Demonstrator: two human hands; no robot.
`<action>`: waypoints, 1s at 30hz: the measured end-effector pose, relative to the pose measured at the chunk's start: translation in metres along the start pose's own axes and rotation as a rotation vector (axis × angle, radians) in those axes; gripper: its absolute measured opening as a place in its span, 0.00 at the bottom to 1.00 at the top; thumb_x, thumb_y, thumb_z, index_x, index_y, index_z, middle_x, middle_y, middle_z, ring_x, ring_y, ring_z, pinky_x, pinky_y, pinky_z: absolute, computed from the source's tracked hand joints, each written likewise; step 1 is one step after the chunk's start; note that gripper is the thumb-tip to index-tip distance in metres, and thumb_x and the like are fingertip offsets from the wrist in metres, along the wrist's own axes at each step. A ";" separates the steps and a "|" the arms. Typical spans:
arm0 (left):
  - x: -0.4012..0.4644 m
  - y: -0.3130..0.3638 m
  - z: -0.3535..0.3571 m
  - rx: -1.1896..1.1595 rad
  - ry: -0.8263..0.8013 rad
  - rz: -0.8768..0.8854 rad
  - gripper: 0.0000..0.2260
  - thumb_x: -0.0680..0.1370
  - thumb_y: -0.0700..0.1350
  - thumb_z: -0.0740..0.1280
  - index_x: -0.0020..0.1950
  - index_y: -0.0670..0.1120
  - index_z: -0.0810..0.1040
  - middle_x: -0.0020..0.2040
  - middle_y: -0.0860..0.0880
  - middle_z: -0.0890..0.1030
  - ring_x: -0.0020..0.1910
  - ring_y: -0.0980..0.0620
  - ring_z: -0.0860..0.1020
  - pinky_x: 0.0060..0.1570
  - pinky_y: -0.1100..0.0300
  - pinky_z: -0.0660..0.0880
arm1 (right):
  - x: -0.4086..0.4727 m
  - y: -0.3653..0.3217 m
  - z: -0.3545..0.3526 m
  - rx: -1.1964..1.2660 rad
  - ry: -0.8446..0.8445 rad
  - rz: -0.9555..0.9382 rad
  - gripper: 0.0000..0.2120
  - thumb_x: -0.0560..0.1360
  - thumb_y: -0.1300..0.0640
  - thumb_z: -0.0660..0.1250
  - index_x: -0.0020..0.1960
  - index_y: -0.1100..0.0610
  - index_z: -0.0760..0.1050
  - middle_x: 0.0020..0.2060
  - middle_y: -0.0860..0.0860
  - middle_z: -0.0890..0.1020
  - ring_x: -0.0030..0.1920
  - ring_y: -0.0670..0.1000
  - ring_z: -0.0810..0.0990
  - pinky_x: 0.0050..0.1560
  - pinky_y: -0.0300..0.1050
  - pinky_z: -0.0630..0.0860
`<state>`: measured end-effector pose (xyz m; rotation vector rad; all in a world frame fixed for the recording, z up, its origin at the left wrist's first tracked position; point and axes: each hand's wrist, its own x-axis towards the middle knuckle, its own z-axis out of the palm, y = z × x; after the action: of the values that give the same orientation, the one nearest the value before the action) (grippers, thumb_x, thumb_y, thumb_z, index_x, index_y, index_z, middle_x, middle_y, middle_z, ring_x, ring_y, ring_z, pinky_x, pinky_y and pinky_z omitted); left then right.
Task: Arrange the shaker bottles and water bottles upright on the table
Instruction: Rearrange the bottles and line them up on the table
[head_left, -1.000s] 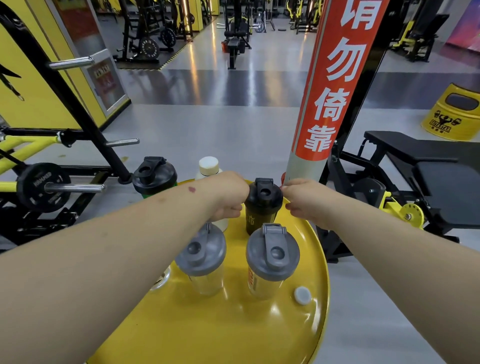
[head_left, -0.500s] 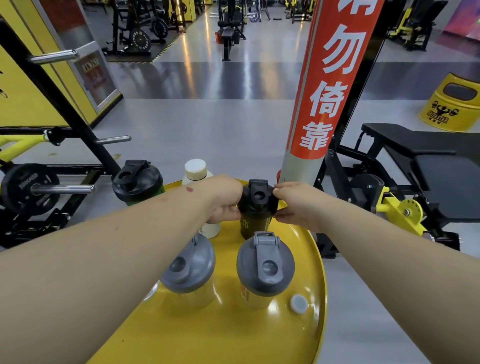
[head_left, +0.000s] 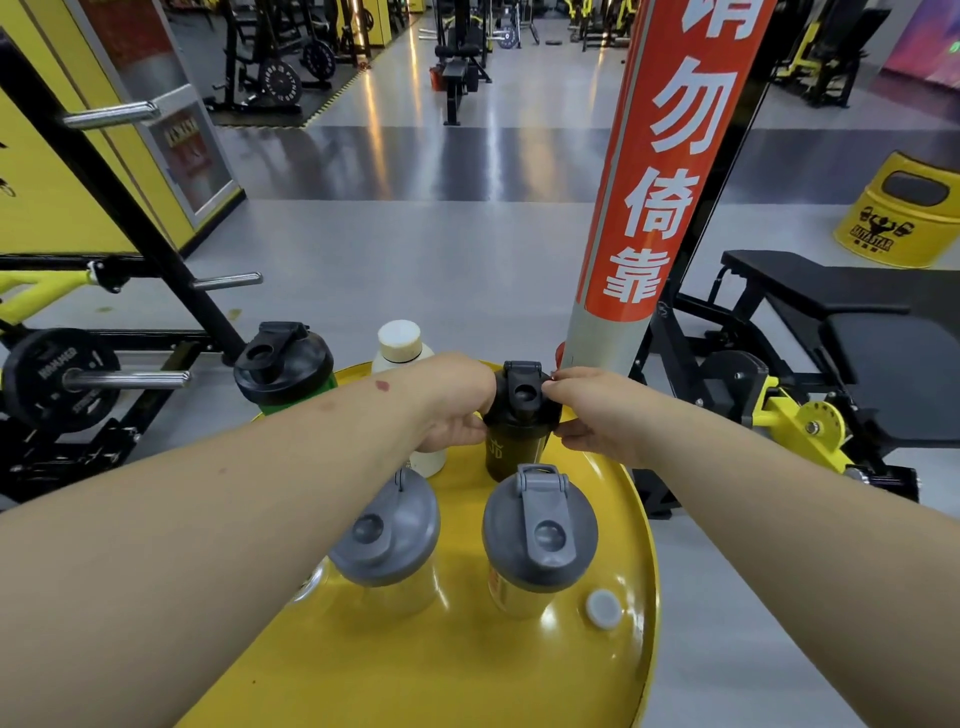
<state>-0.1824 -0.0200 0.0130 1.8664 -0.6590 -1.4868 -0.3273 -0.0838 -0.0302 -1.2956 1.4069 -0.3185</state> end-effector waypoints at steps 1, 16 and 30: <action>0.001 -0.001 -0.004 0.022 0.000 0.011 0.20 0.81 0.29 0.56 0.72 0.40 0.70 0.58 0.43 0.71 0.62 0.40 0.78 0.63 0.51 0.77 | -0.001 -0.002 0.000 -0.031 0.024 -0.001 0.10 0.84 0.54 0.64 0.63 0.55 0.73 0.62 0.63 0.78 0.64 0.64 0.79 0.69 0.59 0.78; 0.001 0.014 -0.116 0.266 0.406 0.407 0.19 0.74 0.32 0.58 0.49 0.54 0.80 0.58 0.45 0.81 0.50 0.46 0.82 0.59 0.49 0.81 | -0.013 -0.084 0.062 -0.355 0.021 -0.539 0.27 0.81 0.62 0.62 0.80 0.51 0.69 0.75 0.51 0.76 0.73 0.53 0.75 0.70 0.44 0.71; -0.005 -0.015 -0.145 0.491 0.281 0.422 0.27 0.76 0.31 0.56 0.69 0.53 0.78 0.67 0.48 0.81 0.65 0.47 0.79 0.66 0.48 0.76 | -0.023 -0.080 0.087 -0.745 -0.003 -0.573 0.30 0.82 0.65 0.56 0.83 0.49 0.63 0.82 0.52 0.66 0.81 0.56 0.64 0.77 0.48 0.64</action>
<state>-0.0424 0.0200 0.0254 2.0656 -1.2680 -0.8186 -0.2208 -0.0533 0.0166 -2.3163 1.1572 -0.1659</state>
